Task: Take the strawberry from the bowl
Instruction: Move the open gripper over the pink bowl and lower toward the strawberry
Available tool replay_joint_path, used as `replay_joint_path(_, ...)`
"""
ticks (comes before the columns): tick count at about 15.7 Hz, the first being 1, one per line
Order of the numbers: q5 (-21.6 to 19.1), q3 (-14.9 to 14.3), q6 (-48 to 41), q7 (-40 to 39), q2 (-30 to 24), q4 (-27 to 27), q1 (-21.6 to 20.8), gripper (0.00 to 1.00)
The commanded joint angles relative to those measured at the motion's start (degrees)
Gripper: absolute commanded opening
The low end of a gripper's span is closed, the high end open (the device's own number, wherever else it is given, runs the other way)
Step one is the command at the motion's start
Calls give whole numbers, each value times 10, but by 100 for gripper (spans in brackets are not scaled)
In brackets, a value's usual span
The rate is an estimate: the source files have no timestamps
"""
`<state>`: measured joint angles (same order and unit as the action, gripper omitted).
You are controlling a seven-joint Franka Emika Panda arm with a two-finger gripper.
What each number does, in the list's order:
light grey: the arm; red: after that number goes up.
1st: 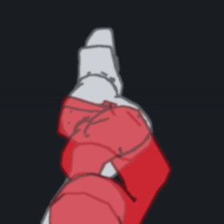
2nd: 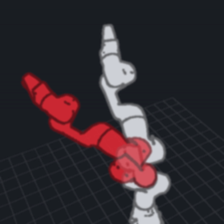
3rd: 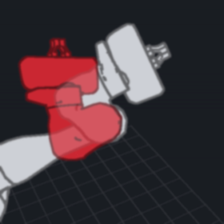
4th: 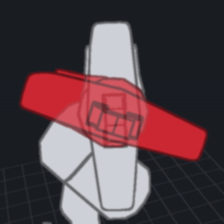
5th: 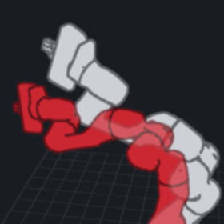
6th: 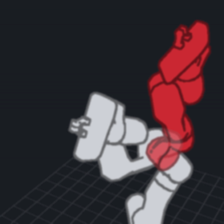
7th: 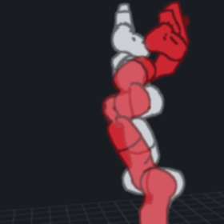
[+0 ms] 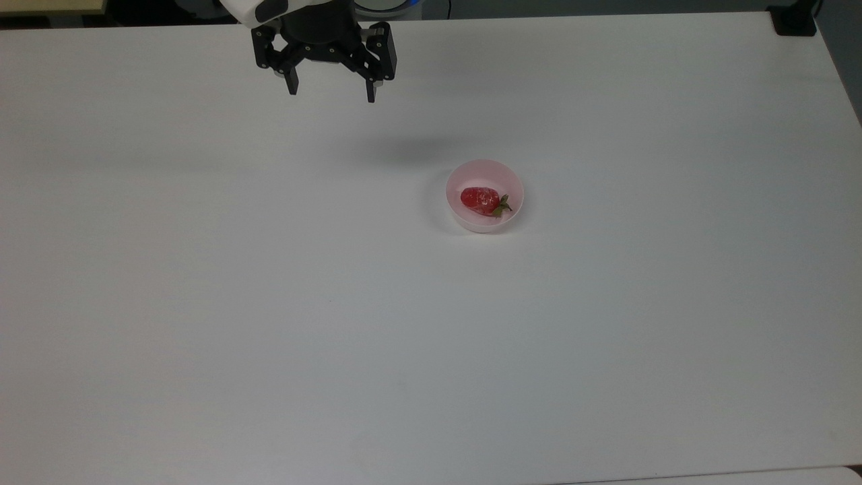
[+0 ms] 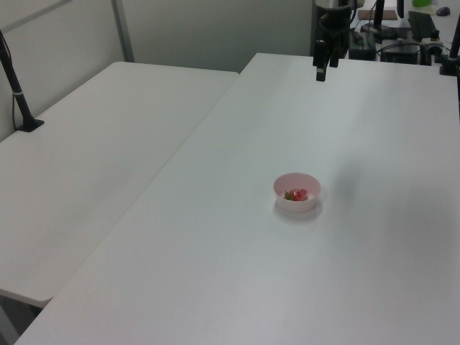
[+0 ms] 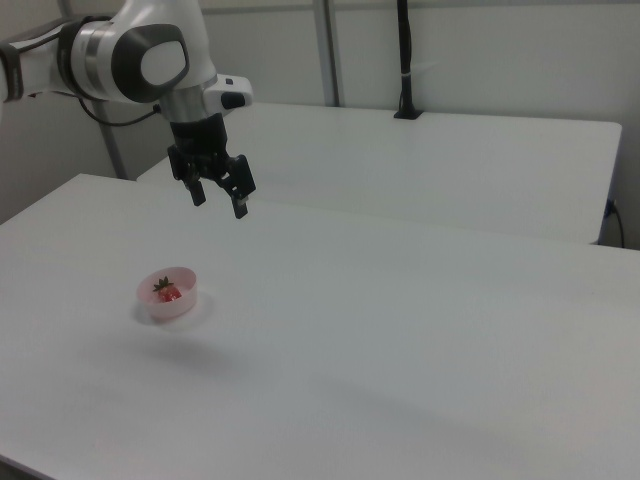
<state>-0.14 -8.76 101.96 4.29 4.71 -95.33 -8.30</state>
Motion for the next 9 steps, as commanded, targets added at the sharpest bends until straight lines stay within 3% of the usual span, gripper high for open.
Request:
replay_joint_path(1, 9, 3, 34, -8, -10, -12, -5, 100)
replay_joint_path(9, 7, 3, 34, -8, 6, -14, -60, 100)
